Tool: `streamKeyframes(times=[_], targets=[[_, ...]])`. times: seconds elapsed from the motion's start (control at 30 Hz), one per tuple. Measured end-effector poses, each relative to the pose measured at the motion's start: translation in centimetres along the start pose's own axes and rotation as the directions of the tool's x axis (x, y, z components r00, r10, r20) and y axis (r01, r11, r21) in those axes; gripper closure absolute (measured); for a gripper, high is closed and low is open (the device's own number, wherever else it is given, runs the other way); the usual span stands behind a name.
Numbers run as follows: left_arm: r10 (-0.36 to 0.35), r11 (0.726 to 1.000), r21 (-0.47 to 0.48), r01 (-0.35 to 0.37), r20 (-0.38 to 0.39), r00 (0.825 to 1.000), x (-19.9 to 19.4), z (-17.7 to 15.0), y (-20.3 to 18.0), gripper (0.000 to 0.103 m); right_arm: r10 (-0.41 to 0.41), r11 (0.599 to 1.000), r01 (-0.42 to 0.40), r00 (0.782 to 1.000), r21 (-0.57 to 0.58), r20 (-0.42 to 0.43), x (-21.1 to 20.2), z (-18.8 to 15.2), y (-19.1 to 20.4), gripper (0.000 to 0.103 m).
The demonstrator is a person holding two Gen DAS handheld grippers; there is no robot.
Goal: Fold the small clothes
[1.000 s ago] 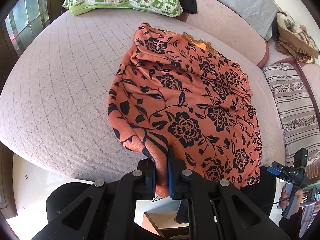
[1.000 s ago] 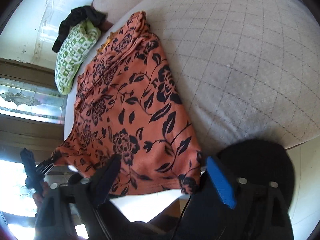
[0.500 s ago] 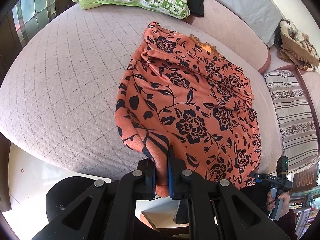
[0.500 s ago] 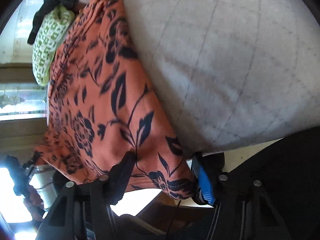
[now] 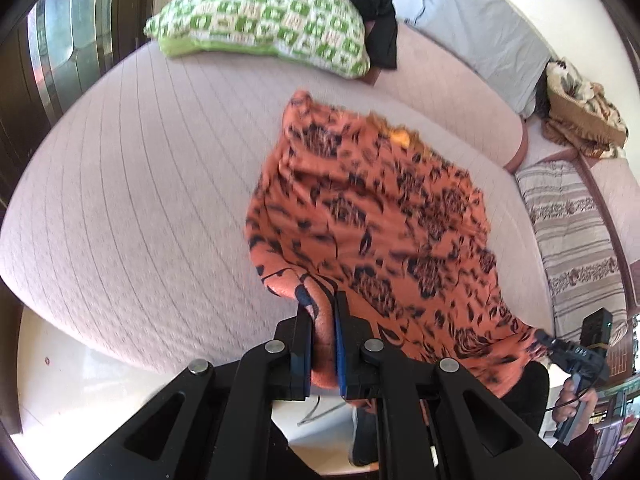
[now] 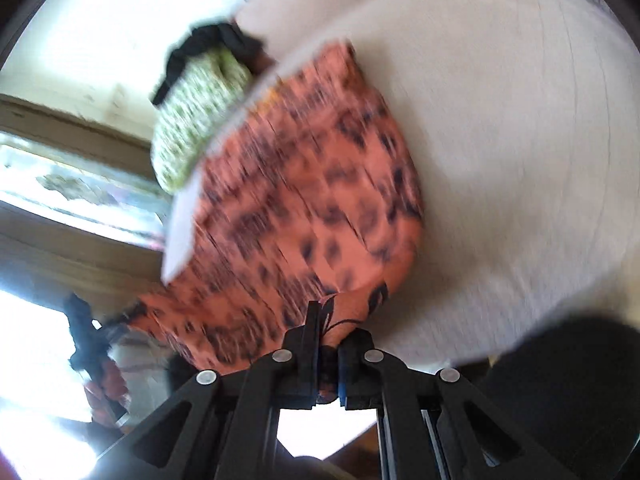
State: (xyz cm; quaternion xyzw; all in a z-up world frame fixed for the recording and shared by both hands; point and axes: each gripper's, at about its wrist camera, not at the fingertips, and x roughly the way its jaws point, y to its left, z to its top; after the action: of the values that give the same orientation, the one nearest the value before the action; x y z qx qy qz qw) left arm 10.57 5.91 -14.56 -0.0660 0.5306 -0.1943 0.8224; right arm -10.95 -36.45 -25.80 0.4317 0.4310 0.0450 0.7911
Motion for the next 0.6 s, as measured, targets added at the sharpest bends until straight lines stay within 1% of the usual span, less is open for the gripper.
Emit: streamKeyframes(times=[0.07,0.13,0.17,0.2,0.23,0.3,0.43,0.5,0.53,0.6], targets=[[-0.003,1.0,0.004,0.003,0.023,1.0,-0.6,1.7,-0.1,0.094,0.026,1.0,-0.026,0.997,0.003,0.07,-1.1,2.0,0.8,0.096],[0.002,1.0,0.009,-0.003,0.042,0.999,-0.9,3.8,-0.2,0.093,0.046,0.999,-0.048,0.993,0.013,0.106,-1.6,4.4,1.5,0.096],[0.006,1.0,0.014,-0.007,0.05,0.999,-0.9,5.1,-0.3,0.093,0.047,0.999,-0.049,0.992,0.011,0.116,-1.7,5.3,1.8,0.096],[0.01,1.0,0.019,-0.011,0.056,0.998,-0.7,6.5,-0.5,0.093,0.044,0.999,-0.045,0.99,0.004,0.135,-1.7,7.1,2.3,0.096],[0.013,1.0,0.023,-0.015,0.058,0.998,-0.3,7.9,-0.6,0.093,0.042,0.999,-0.042,0.988,0.002,0.147,-1.2,8.1,3.1,0.096],[0.023,0.999,0.024,-0.025,0.054,0.998,0.8,10.7,-0.7,0.093,0.032,0.999,-0.033,0.986,0.001,0.165,-0.1,11.4,3.9,0.096],[0.047,0.999,0.01,-0.047,0.024,0.999,5.9,17.6,-0.2,0.093,-0.002,0.999,-0.006,0.98,0.041,0.199,3.9,18.6,4.1,0.097],[0.051,0.998,-0.03,-0.051,-0.001,0.999,9.5,20.5,0.5,0.094,-0.02,0.996,0.002,0.976,0.086,0.217,6.5,22.2,3.5,0.097],[0.043,0.997,-0.062,-0.044,-0.022,0.999,12.2,22.1,1.2,0.094,-0.03,0.993,0.004,0.974,0.116,0.226,8.2,24.3,2.9,0.097],[0.041,0.993,-0.109,-0.046,-0.054,0.998,16.2,23.8,2.3,0.093,-0.066,0.988,0.029,0.967,0.151,0.246,10.9,27.1,1.8,0.097]])
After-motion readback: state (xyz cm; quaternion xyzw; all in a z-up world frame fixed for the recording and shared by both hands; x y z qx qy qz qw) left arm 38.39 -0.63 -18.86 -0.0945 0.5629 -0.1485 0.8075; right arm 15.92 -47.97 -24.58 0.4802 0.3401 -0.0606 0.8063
